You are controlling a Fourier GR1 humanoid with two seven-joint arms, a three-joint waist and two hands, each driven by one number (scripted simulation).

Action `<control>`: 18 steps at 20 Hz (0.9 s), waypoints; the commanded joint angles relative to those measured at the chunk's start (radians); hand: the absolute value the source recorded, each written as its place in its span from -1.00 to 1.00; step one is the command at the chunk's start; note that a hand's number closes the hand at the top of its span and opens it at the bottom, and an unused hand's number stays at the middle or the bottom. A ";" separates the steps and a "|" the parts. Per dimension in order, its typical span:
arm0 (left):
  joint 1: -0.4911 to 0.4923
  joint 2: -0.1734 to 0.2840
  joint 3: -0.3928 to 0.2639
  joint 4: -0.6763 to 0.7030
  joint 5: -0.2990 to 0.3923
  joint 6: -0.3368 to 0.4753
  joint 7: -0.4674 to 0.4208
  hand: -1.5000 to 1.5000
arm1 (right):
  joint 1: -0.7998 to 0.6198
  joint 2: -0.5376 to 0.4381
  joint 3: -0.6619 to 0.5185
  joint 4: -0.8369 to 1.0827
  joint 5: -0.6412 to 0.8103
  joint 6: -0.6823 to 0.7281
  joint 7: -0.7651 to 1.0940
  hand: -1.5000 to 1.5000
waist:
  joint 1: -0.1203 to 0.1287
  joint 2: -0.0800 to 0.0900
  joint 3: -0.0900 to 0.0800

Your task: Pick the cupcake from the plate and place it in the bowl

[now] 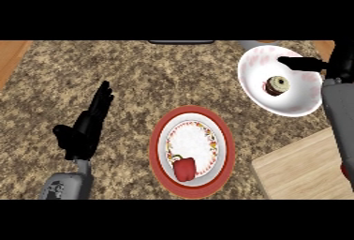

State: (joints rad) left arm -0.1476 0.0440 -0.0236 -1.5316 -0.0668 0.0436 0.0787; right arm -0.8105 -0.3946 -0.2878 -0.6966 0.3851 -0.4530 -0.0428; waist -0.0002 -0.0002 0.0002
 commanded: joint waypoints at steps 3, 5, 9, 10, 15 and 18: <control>0.011 -0.028 -0.023 0.030 -0.036 0.031 -0.031 0.00 | 0.072 -0.013 -0.043 -0.196 -0.111 0.084 0.097 -1.00 | -0.010 -0.004 -0.001; 0.022 -0.004 -0.009 -0.040 -0.006 0.007 0.043 0.00 | 0.106 -0.065 -0.085 -0.217 -0.172 0.161 0.086 -1.00 | -0.005 -0.004 0.000; 0.026 0.015 0.025 -0.039 0.003 0.007 0.013 0.00 | 0.323 -0.003 -0.084 -0.462 -0.251 0.206 0.094 -1.00 | -0.016 -0.006 -0.001; 0.034 0.025 0.025 -0.008 0.019 -0.030 -0.023 0.00 | 0.309 -0.032 -0.108 -0.423 -0.283 0.246 0.055 -1.00 | -0.007 -0.002 0.000; 0.046 -0.035 -0.045 -0.074 -0.040 0.034 0.018 0.00 | 0.450 -0.031 -0.122 -0.564 -0.360 0.331 0.053 -1.00 | -0.002 -0.001 0.000; 0.019 -0.021 -0.003 -0.002 -0.013 0.018 -0.014 0.00 | 0.557 -0.059 -0.139 -0.699 -0.392 0.382 0.093 -1.00 | -0.009 -0.002 -0.001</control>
State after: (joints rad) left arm -0.1364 0.0285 -0.0318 -1.5579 -0.0829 0.0612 0.0981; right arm -0.3552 -0.4047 -0.3911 -1.2944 0.0525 -0.1577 0.0384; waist -0.0079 -0.0026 -0.0001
